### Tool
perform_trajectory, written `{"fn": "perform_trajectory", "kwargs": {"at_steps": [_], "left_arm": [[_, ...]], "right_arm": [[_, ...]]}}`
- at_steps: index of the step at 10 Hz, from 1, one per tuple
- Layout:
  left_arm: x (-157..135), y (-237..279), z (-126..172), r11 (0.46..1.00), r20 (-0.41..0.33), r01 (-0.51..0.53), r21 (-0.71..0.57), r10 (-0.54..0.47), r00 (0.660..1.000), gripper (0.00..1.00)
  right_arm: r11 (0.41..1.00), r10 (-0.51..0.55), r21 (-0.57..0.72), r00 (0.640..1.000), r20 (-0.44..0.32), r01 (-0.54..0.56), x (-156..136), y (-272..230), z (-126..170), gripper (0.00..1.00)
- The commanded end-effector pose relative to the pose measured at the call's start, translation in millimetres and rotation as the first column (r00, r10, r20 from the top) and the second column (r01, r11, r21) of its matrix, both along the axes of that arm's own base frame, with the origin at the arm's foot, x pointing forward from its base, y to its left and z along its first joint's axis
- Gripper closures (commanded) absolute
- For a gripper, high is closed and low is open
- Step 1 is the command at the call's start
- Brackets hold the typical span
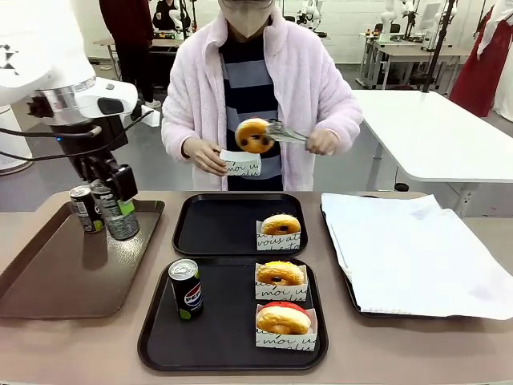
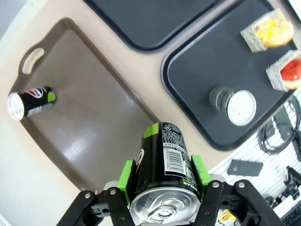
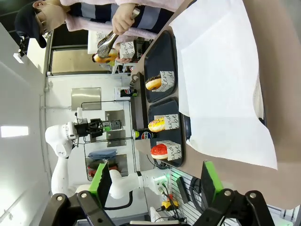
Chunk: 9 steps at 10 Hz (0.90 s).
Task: Set up donuts and drinks on trays.
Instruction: Pick up one Pepsi coke from the Handle tray and place it on the Flat Tray without a Pepsi coke.
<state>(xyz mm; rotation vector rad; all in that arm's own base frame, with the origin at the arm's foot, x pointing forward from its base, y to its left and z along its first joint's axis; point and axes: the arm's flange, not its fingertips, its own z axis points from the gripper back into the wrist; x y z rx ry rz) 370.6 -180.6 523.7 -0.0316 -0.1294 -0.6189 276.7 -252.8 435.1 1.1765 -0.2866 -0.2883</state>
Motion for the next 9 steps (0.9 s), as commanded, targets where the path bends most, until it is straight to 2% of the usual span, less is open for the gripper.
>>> {"fn": "perform_trajectory", "kwargs": {"at_steps": [1,6,7,9], "left_arm": [[26.1,-23.5,3.2,0.999,0.058,-0.046,0.007,0.046,0.997,0.41],[90.6,-61.0,-8.0,0.992,0.065,-0.117,-0.037,0.12,0.991,0.41],[92.2,-58.1,-9.7,0.992,0.046,-0.122,-0.034,0.124,0.991,0.41],[69.1,-34.8,6.4,0.993,0.016,-0.11,-0.042,0.111,0.994,0.41]], "right_arm": [[1.0,-0.003,0.014,1.0,0.02,0.003,0.3,-0.6,1.0,0.0],[1.0,-0.003,0.014,1.0,0.02,0.003,0.3,-0.6,1.0,0.0],[1.0,-0.003,0.014,1.0,0.02,0.003,0.3,-0.6,1.0,0.0],[1.0,-0.003,0.014,1.0,0.02,0.003,0.3,-0.6,1.0,0.0]]}}
